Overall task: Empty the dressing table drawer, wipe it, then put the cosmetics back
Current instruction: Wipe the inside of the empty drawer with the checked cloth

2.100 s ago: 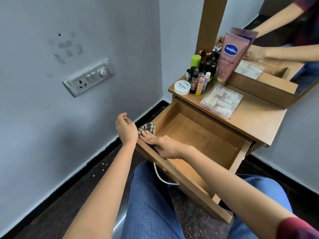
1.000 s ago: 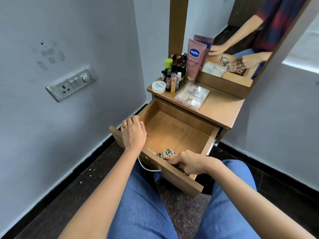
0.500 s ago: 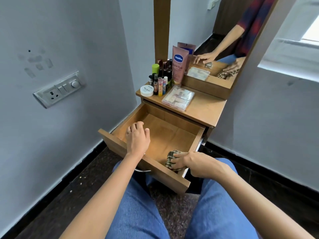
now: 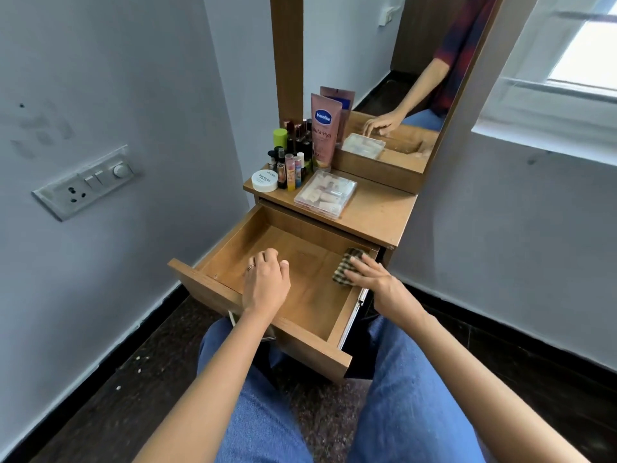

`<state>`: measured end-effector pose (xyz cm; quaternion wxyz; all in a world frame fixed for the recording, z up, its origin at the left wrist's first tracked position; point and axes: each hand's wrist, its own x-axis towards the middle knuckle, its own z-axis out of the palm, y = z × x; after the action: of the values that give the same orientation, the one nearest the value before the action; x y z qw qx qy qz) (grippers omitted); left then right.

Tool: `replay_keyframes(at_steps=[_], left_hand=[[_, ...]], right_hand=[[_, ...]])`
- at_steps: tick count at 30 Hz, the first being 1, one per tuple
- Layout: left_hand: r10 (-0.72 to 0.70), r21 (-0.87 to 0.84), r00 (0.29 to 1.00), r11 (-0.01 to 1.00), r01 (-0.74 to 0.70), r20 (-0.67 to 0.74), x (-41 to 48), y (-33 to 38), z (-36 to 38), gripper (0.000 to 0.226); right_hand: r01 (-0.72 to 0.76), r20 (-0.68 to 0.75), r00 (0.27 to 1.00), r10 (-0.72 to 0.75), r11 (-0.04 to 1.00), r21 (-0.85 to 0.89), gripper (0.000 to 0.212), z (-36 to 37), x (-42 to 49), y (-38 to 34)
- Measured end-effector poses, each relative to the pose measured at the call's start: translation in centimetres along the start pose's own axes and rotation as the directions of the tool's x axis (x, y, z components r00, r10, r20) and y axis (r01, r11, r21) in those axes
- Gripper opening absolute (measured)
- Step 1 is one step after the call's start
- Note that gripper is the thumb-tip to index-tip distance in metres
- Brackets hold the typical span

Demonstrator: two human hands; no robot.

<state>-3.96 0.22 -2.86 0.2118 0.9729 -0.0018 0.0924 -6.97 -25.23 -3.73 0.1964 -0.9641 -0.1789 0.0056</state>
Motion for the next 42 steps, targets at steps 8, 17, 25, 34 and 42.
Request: replay_keyframes(at_steps=[8, 17, 25, 34, 42], left_hand=[[0.012, -0.035, 0.999, 0.999, -0.010, 0.051, 0.0, 0.1, -0.1, 0.032], [-0.097, -0.297, 0.835, 0.907, 0.298, 0.542, 0.4, 2.7, 0.4, 0.038], [-0.021, -0.465, 0.601, 0.612, 0.640, 0.799, 0.4, 4.0, 0.2, 0.043], [0.254, -0.704, 0.664, 0.380, 0.601, 0.704, 2.1, 7.8, -2.6, 0.033], [0.314, -0.797, 0.756, 0.427, 0.428, 0.574, 5.3, 11.1, -4.1, 0.034]], right_hand=[[-0.130, -0.087, 0.987, 0.136, 0.989, 0.074, 0.093, 1.1, -0.6, -1.8], [-0.090, -0.112, 0.986, 0.127, 0.952, 0.292, 0.081, 2.7, -4.3, -7.3], [0.023, -0.398, 0.907, 0.138, 0.927, 0.374, 0.075, 1.3, -4.5, -7.1], [0.070, -0.417, 0.901, 0.119, 0.909, 0.412, 0.079, -0.5, -3.2, -5.2], [0.053, -0.235, 0.900, 0.368, 0.443, 0.895, 0.062, -4.9, -1.4, -4.1]])
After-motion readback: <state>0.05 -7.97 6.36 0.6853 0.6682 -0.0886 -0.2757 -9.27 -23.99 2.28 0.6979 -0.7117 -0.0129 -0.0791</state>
